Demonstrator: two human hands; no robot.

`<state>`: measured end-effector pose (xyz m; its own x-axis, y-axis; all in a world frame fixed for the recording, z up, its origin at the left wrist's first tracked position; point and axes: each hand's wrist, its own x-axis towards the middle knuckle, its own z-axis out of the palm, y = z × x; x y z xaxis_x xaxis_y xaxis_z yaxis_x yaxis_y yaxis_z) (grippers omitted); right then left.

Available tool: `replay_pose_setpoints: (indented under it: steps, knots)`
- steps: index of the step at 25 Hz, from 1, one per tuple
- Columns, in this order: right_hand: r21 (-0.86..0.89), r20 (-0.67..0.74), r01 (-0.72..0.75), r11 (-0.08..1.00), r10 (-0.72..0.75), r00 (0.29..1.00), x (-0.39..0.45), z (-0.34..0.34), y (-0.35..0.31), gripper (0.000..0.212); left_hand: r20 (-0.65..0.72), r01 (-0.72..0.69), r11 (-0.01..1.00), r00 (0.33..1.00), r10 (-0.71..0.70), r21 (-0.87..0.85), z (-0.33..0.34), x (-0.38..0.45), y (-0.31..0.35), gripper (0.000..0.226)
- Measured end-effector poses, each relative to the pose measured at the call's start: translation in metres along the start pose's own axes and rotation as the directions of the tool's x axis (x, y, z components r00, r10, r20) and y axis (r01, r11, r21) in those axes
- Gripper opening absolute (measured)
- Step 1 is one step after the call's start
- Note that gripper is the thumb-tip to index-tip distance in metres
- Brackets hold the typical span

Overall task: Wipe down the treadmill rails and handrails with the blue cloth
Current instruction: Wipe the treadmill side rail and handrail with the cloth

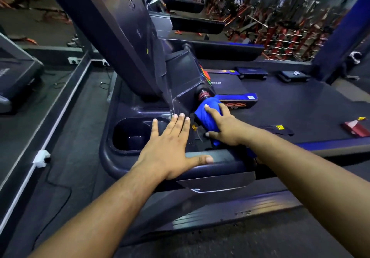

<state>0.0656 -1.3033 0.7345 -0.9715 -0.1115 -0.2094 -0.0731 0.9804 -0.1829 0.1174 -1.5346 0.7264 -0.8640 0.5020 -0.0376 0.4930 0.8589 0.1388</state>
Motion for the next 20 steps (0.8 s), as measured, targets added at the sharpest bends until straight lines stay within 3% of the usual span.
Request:
replay_pose_setpoints:
  steps: [4, 10, 16, 20]
  knots:
    - [0.019, -0.141, -0.033, 0.999, 0.036, 0.989, 0.043, -0.007, -0.020, 0.091, 0.022, 0.023, 1.000, 0.999, -0.023, -0.001, -0.001, 0.003, 0.002, 0.122]
    - [0.050, -0.001, 0.046, 0.998, -0.047, 0.999, 0.008, 0.007, 0.009, 0.088, -0.006, 0.029, 0.999, 1.000, -0.029, 0.018, 0.002, 0.002, 0.001, 0.121]
    - [0.183, -0.148, -0.019, 0.983, 0.046, 0.988, 0.041, -0.009, -0.016, 0.088, -0.013, 0.036, 0.999, 0.999, -0.036, 0.013, 0.002, 0.005, 0.003, 0.122]
    - [-0.075, -0.074, 0.027, 0.997, -0.032, 0.997, 0.006, 0.013, 0.002, 0.087, -0.035, 0.034, 0.999, 0.999, -0.033, 0.028, 0.002, 0.002, 0.003, 0.121]
